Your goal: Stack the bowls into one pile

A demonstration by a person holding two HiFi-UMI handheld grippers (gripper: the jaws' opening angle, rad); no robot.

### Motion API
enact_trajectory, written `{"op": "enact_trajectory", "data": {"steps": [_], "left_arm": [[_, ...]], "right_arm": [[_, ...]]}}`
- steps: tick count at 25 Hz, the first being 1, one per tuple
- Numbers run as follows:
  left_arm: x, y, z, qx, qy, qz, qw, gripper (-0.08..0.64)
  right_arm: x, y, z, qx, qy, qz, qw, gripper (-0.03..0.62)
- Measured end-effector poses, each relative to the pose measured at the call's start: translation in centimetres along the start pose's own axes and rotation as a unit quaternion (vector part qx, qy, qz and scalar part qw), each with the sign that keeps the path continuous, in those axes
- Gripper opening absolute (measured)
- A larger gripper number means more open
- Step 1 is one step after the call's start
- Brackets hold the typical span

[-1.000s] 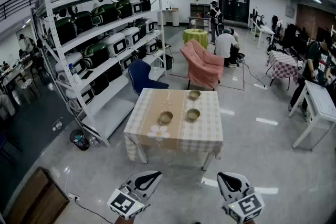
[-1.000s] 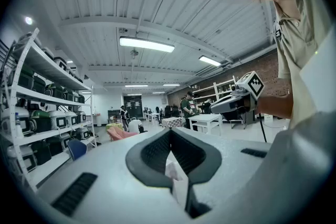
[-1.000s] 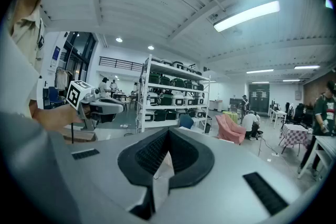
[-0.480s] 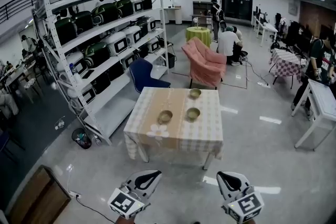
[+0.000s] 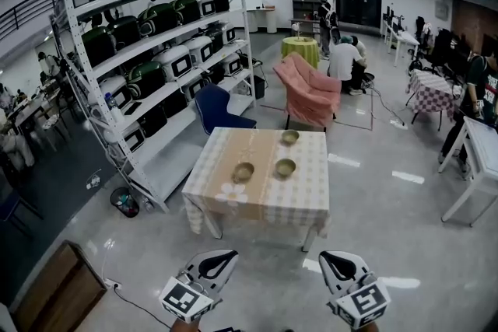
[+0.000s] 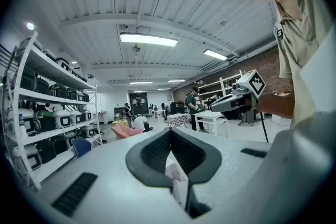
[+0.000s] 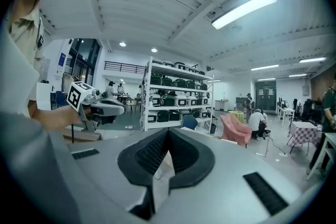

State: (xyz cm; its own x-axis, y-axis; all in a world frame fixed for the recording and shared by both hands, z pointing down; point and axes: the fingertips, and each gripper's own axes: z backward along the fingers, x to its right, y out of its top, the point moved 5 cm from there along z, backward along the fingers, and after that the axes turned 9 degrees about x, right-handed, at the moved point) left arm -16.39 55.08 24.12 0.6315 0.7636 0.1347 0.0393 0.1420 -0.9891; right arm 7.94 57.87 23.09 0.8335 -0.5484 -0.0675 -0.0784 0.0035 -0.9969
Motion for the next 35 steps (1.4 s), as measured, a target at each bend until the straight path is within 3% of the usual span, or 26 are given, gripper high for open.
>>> {"op": "enact_trajectory", "data": {"steps": [6, 13, 23, 35], "left_arm": [[1.2, -0.1, -1.8, 0.003, 0.014, -0.006, 0.9999, 0.008], [-0.8, -1.2, -3.4, -0.005, 0.016, 0.004, 0.9999, 0.008], [-8.6, -2.8, -6.8, 0.009, -0.02, 0.013, 0.9997, 0.008], [-17.6, -4.8, -9.1, 0.018, -0.046, 0.024, 0.9985, 0.008]], "right_arm": [[2.0, -0.8, 0.3, 0.002, 0.017, 0.001, 1.0, 0.003], [3.6, -1.0, -1.8, -0.004, 0.014, 0.0, 1.0, 0.003], [5.2, -0.3, -8.4, -0.007, -0.039, -0.001, 0.999, 0.003], [5.7, -1.4, -16.5, -0.022, -0.064, 0.002, 0.998, 0.003]]}}
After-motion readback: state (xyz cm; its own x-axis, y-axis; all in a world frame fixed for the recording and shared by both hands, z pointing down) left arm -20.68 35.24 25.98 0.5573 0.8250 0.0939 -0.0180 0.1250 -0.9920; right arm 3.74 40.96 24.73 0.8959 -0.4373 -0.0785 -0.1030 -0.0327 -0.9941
